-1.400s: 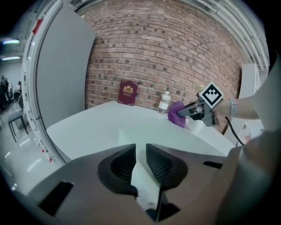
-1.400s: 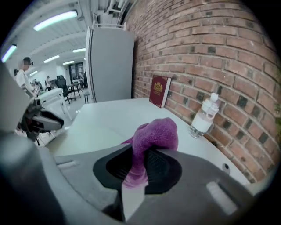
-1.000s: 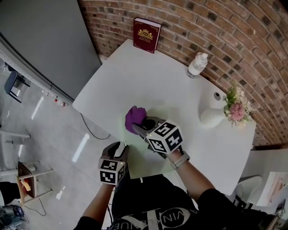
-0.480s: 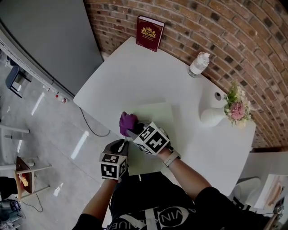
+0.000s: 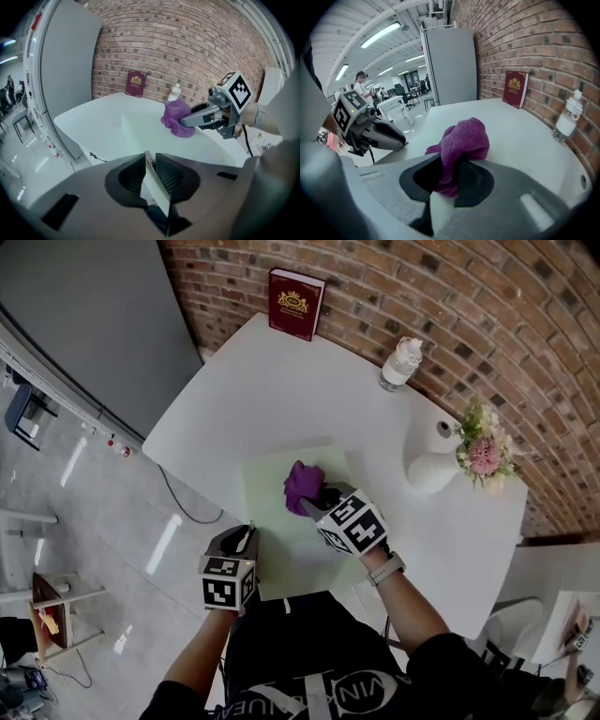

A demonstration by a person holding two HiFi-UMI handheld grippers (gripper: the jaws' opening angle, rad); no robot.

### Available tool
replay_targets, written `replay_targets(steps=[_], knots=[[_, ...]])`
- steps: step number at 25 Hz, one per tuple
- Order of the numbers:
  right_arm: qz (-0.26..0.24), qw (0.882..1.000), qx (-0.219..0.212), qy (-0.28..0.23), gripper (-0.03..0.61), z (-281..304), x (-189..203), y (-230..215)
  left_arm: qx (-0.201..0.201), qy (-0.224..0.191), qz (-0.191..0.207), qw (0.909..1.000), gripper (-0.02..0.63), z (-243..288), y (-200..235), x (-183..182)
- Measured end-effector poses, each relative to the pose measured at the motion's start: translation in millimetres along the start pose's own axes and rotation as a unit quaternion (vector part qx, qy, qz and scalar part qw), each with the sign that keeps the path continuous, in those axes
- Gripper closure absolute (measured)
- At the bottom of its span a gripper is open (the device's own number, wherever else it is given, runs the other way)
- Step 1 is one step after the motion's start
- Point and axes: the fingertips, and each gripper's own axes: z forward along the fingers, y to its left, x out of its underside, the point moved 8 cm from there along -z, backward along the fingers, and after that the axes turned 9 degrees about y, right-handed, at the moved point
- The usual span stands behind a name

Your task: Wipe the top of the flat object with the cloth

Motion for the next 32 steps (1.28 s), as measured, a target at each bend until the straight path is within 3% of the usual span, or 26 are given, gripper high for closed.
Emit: replay_targets(steps=[11,14,16,18,21,25,32], knots=[[0.083,0.993,0.081,-0.009,0.518,-49,58,-55,-0.007,-0.007,-0.01,0.9999,0.551,2,-2,1],[0.097,0.988,0.122,0.006,0.518,-57,70,-66,-0.004,-0.01,-0.012,0.9999,0.551,0,0,0],[0.107,0.981,0.162,0.014,0.518,-67,82,-69,-0.014,-0.037,-0.001,0.9992,0.568,-6,1,-4],[0.126,0.975,0.18,-0.011,0.518,-81,90,-64,-0.023,-0.088,0.018,0.9957,0.571,-17,9,-15],[0.154,0.974,0.15,-0.074,0.518,-91,77,-40,-0.004,-0.109,0.029,0.9936,0.571,-23,32,-38],[0.167,0.976,0.057,-0.125,0.518,-76,39,10,0.078,-0.071,0.056,0.9929,0.571,-10,43,-59],[0.143,0.981,-0.088,-0.096,0.518,-8,-13,91,0.093,0.007,0.138,0.986,0.571,29,44,-69]])
